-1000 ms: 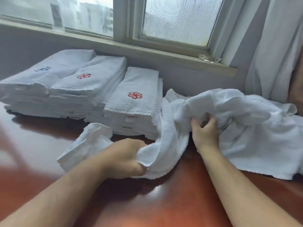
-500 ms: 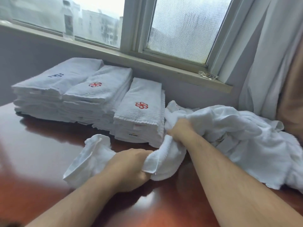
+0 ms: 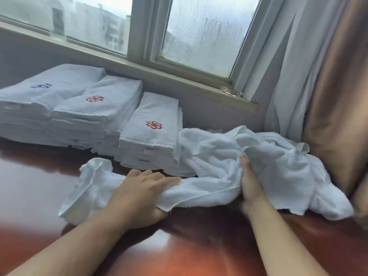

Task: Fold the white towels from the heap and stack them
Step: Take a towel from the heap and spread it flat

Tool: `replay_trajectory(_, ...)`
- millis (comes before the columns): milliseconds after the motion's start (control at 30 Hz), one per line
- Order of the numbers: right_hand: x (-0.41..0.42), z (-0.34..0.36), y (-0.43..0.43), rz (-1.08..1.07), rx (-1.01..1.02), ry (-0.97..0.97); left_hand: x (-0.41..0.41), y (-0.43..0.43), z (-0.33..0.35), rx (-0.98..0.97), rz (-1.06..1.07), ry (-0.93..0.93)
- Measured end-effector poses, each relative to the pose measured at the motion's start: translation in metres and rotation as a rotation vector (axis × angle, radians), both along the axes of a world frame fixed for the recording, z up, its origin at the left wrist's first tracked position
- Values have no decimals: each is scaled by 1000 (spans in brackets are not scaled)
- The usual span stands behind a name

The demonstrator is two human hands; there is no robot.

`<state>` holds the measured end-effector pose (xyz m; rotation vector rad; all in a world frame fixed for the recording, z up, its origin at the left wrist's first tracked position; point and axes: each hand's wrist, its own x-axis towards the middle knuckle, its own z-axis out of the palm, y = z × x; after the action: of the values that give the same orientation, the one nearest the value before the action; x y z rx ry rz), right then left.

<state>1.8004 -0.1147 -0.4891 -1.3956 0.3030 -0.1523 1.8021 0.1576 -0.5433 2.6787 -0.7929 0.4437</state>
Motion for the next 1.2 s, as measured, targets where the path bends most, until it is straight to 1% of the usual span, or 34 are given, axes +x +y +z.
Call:
replay_trajectory(67, -5, 0, -10, 7, -316, 135, -3, 2, 4, 43, -24, 106)
replay_trajectory(133, 1, 12, -15, -59, -650, 121, -4, 5, 12, 39, -56, 282)
replay_trajectory(167, 8, 22, -14, -104, -771, 65, -4, 5, 18, -35, -54, 408)
replay_trajectory(200, 17, 33, -9, -133, -867, 21, -3, 4, 23, -148, -32, 522)
replay_trajectory(233, 27, 42, 0, -131, -955, 7, -1, 1, 28, -230, 11, 602)
replay_trajectory(267, 36, 48, 11, -92, -1050, 29, -1, -3, 34, -239, 49, 624)
replay_trajectory(333, 48, 45, 33, 21, -1236, 141, -4, -14, 42, -83, 105, 524)
replay_trajectory(400, 54, 20, 50, 95, -1420, 248, -10, -24, 35, 76, 134, 388)
replay_trajectory(433, 55, 7, 56, 78, -1483, 272, -13, -28, 28, 114, 143, 318)
replay_trajectory(500, 57, -15, 60, -40, -1532, 235, -16, -34, 10, 101, 161, 175)
replay_trajectory(567, 55, -26, 59, -139, -1471, 120, -16, -33, -4, 37, 178, 40)
replay_trajectory(633, 51, -27, 54, -158, -1263, 11, -12, -32, -11, -17, 179, 1)
replay_trajectory(667, 52, -22, 50, -143, -1156, 15, -11, -33, -11, -38, 186, 10)
replay_trajectory(700, 55, -14, 45, -96, -1119, 58, -9, -34, -10, -52, 198, 19)
replay_trajectory(767, 65, 15, 37, 34, -1183, 227, -5, -36, -7, -57, 237, 40)
replay_trajectory(800, 70, 31, 33, 33, -1184, 239, -2, -36, -5, -44, 263, 42)
replay_trajectory(833, 73, 47, 30, 1, -1140, 181, 0, -34, -2, -28, 288, 39)
replay_trajectory(900, 70, 66, 20, -173, -893, -110, 5, -29, 5, -35, 324, 24)
replay_trajectory(933, 63, 70, 15, -313, -765, -217, 6, -25, 10, -50, 333, 15)
replay_trajectory(1000, 39, 71, 9, -564, -533, -321, 7, -19, 18, -67, 350, -11)
replay_trajectory(1067, 15, 60, -3, -746, -323, -334, 5, -17, 25, -55, 359, -28)
replay_trajectory(1100, 1, 53, -10, -796, -251, -309, 4, -19, 29, -45, 357, -18)
replay_trajectory(1133, -13, 44, -19, -818, -219, -255, 2, -22, 33, -23, 350, -1)
replay_trajectory(1200, -34, 20, -35, -793, -190, -93, -2, -34, 35, 58, 314, 42)
